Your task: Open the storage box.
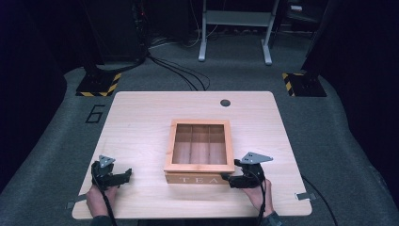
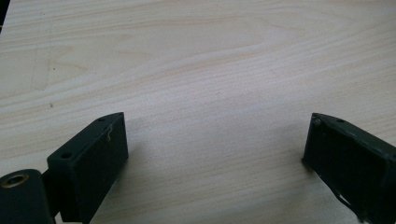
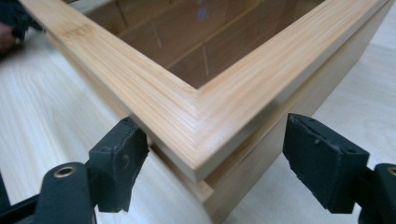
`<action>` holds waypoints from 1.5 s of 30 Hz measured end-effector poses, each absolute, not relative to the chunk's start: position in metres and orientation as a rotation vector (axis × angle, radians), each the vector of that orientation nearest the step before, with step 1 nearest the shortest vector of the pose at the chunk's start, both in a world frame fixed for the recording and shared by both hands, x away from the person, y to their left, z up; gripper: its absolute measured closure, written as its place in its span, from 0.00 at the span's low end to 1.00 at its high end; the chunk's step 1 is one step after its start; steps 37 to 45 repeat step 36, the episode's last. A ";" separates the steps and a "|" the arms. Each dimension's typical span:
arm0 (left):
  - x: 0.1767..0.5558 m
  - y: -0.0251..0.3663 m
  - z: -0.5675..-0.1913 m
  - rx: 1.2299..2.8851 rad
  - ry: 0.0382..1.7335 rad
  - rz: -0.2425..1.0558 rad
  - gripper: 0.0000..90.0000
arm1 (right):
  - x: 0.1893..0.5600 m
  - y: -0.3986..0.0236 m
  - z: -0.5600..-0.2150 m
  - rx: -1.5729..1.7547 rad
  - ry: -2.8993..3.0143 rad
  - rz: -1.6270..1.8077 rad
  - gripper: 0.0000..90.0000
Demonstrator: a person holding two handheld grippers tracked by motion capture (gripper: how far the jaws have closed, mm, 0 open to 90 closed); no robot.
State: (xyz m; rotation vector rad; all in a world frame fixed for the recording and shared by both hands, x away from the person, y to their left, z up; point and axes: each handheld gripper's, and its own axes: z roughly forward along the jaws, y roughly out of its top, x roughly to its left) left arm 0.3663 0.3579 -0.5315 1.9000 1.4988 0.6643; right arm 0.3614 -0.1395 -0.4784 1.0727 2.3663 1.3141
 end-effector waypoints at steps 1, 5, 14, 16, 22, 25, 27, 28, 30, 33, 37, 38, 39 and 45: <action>0.366 0.358 -0.532 1.900 1.499 0.664 0.07 | 0.360 -0.139 -0.481 1.071 2.381 1.302 0.23; 0.366 0.358 -0.532 1.895 1.499 0.670 0.07 | 0.356 -0.144 -0.485 1.081 2.391 1.343 0.24; 0.366 0.358 -0.532 1.899 1.498 0.665 0.07 | 0.341 -0.190 -0.491 1.155 2.300 1.323 0.23; 0.366 0.358 -0.531 1.900 1.500 0.662 0.07 | 0.340 -0.205 -0.497 1.207 2.269 1.294 0.22; 0.366 0.358 -0.532 1.900 1.497 0.668 0.07 | 0.341 -0.240 -0.514 1.293 2.200 1.149 0.19; 0.366 0.358 -0.531 1.901 1.498 0.665 0.07 | 0.346 -0.251 -0.519 1.330 2.177 1.092 0.17; 0.366 0.358 -0.532 1.901 1.498 0.666 0.07 | 0.350 -0.257 -0.522 1.348 2.172 1.069 0.16; 0.366 0.358 -0.532 1.901 1.498 0.666 0.07 | 0.352 -0.259 -0.524 1.348 2.176 1.061 0.16; 0.366 0.358 -0.531 1.901 1.499 0.664 0.07 | 0.356 -0.261 -0.527 1.351 2.169 1.039 0.15; 0.366 0.358 -0.532 1.895 1.499 0.670 0.07 | 0.359 -0.260 -0.529 1.340 2.161 0.988 0.15; 0.367 0.358 -0.532 1.895 1.499 0.669 0.07 | 0.363 -0.259 -0.529 1.328 2.176 0.950 0.10; 0.367 0.358 -0.532 1.895 1.499 0.669 0.07 | 0.363 -0.259 -0.529 1.328 2.176 0.950 0.10; 0.367 0.358 -0.532 1.895 1.499 0.669 0.07 | 0.363 -0.259 -0.529 1.328 2.176 0.950 0.10; 0.367 0.358 -0.532 1.895 1.499 0.669 0.07 | 0.363 -0.259 -0.529 1.328 2.176 0.950 0.10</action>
